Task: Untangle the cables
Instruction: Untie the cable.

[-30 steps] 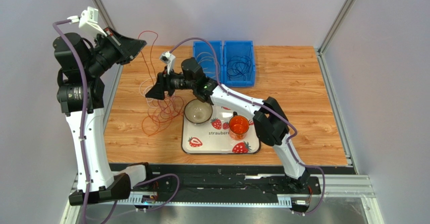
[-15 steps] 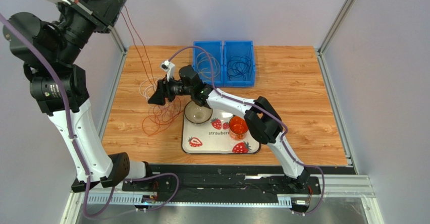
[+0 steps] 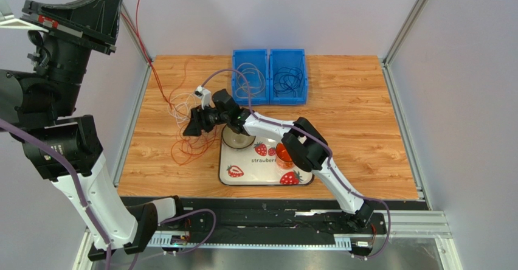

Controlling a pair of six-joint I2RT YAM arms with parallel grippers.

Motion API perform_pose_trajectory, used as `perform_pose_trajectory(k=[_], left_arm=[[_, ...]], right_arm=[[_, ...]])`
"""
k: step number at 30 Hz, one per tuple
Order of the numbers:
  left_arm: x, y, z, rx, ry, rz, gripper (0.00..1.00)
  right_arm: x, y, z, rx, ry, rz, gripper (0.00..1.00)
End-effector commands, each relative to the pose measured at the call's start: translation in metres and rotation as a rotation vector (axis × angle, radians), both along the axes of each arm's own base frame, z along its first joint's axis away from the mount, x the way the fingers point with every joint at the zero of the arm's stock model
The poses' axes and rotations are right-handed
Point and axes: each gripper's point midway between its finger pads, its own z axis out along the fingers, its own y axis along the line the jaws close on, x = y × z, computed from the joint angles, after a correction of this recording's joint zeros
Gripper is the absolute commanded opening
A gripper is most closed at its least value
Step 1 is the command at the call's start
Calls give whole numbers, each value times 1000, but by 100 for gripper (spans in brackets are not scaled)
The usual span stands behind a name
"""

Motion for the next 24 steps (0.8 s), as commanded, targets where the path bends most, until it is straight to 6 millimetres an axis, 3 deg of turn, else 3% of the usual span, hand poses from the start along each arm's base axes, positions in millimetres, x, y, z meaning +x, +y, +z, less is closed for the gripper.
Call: perform_pose_trajectory(k=[1,8,10,13,15,20,23,24], left_arm=[[34,18,-33,10,84,88,0],[75,50,-95,56,275,257,0],[84,59,-114,71,316,305,0],[95,70,-138,86,373,357,0],[100,75,-154,88,418,376,0],[97,74,-166,97,440,375,0],[93,67,-172,94,444,334,0],[96,64,-180,97,459,316,0]], right_arm=[[0,-1,70,80,-108,10,64],[8,-36,123,15,-140,12,70],[11,-49,136,-16,-138,10,94],[23,-70,143,-76,-142,-55,99],[34,-85,138,-137,-137,-123,99],[64,-130,123,-372,-239,-325,99],[75,-149,125,-436,-295,-404,99],[74,-153,137,-424,-316,-412,100]])
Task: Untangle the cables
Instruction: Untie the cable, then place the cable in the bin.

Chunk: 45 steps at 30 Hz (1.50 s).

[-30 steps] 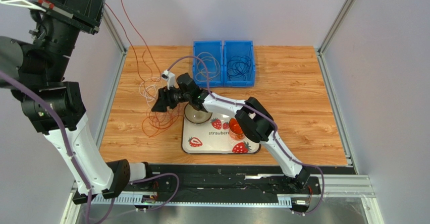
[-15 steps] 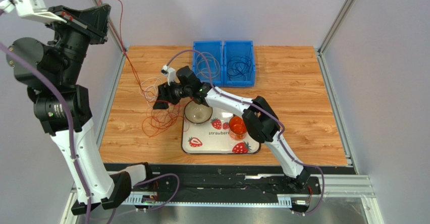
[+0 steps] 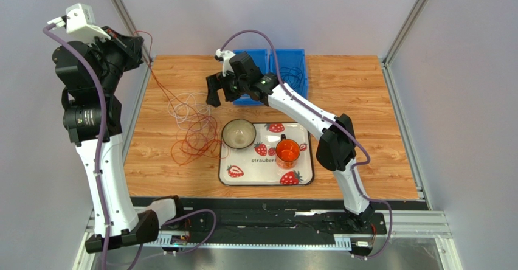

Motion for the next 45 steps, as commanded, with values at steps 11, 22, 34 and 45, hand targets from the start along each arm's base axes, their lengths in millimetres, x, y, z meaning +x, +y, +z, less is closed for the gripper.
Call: perform_pose_trajectory(k=[11,22,34,45], left_arm=[[-19,-30,-6,-17,-37,-155,0],[-19,-47,-12,-52,-27,-260,0],[-33,-70,-1,-73,-44,-397,0],[-43,-81,8,-96,-57,-463,0]], right_arm=[[-54,-22,113,242,-212,141,100],[-97,5,168,483,-249,329,100],[-85,53,180,587,-257,429,95],[-78,68,178,589,-273,459,93]])
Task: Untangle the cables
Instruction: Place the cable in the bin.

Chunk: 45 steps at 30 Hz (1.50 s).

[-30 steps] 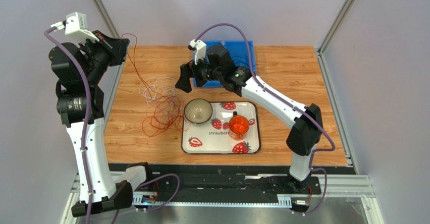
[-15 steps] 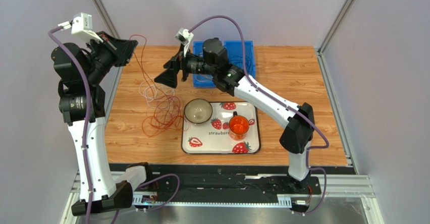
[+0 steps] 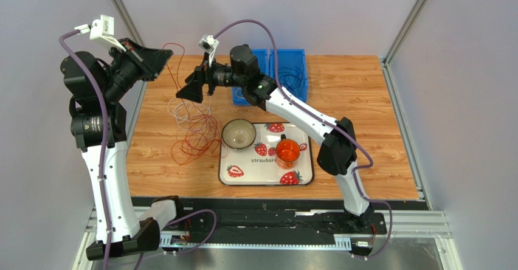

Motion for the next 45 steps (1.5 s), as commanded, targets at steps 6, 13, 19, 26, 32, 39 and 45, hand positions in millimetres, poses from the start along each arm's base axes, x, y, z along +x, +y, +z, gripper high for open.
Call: perform_pose_trajectory(k=[6,13,19,26,32,39,45], left_arm=[[-12,-10,29,-15,-81,-62,0],[-16,-14,33,-23,-90,-85,0],[-19,-17,36,-32,-97,-98,0],[-21,-18,39,-36,-104,-107,0],[-24,-19,47,-33,-126,-108,0],[-28,-19,62,-34,-159,-105,0],[-26,-15,47,-22,-125,-76,0]], right_arm=[[-15,2,35,88,-80,79,93],[-12,1,43,117,-68,96,87],[-12,5,36,111,-51,111,71],[-13,5,32,110,-40,124,40],[-16,4,31,110,-35,122,18],[-16,4,24,101,-10,121,0],[-13,0,31,103,-6,89,0]])
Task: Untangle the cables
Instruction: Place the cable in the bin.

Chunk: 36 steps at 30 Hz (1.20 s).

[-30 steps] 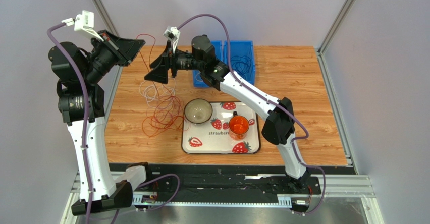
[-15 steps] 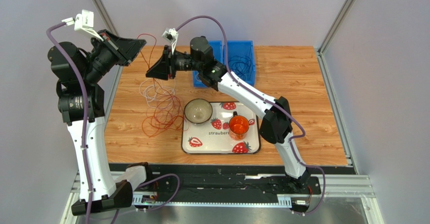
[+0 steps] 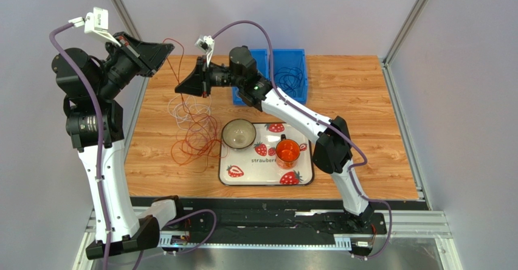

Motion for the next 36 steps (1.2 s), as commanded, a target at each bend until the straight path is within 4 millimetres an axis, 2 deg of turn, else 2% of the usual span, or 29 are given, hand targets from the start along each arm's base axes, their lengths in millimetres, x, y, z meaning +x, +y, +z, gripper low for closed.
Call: perform_pose_trajectory(k=[1,2,3,4,6,7,8,9,10,12,13,15,16,17,18,19,21,22,23,24,26,27,29,36], left_arm=[[-12,1,6,22,-50,22,5],[-10,5,-2,26,-28,44,14],[-12,6,-8,39,-26,55,38],[-6,8,-24,38,12,64,53],[-7,11,-37,45,27,80,79],[-2,12,-57,42,72,82,83],[-1,13,-64,41,82,88,85],[-4,14,-70,42,87,96,87],[0,16,-90,36,131,108,87],[-1,21,-104,30,156,148,87],[1,24,-121,29,195,160,87],[0,31,-138,23,238,208,86],[2,33,-159,14,289,222,86],[3,35,-167,-1,313,239,85],[1,35,-174,-7,323,238,84],[2,34,-189,-10,355,234,84],[0,33,-202,-11,388,227,83],[0,32,-215,-18,419,223,82],[-3,31,-218,-28,424,216,82],[-4,29,-232,-32,451,207,82],[-4,28,-239,-53,453,209,82],[-3,27,-252,-67,480,204,82],[1,17,-254,-110,465,157,81],[14,-4,-292,-93,541,128,75]], right_arm=[[0,-12,28,18,-14,-49,0],[2,-15,36,22,-24,-64,0],[2,-18,44,26,-37,-77,0],[5,-21,47,16,-35,-103,0],[4,-32,73,45,-83,-138,0],[9,-37,77,34,-81,-176,0],[10,-43,90,49,-116,-200,0],[7,-51,105,66,-133,-217,0],[10,-58,114,74,-146,-248,0],[9,-69,134,102,-183,-283,0],[6,-79,150,126,-201,-310,0],[2,-90,169,157,-245,-338,0],[-2,-100,184,182,-264,-360,0],[-4,-105,192,198,-279,-372,0],[-6,-109,202,219,-303,-385,0],[-10,-118,216,244,-325,-409,0],[-10,-127,228,267,-360,-446,0],[-11,-134,240,292,-381,-470,0],[-12,-137,246,303,-397,-484,0],[-13,-141,253,316,-412,-495,0],[-14,-149,266,344,-439,-524,0],[-16,-152,271,356,-449,-531,0],[-20,-156,278,372,-468,-537,0],[-23,-177,304,428,-525,-612,0]])
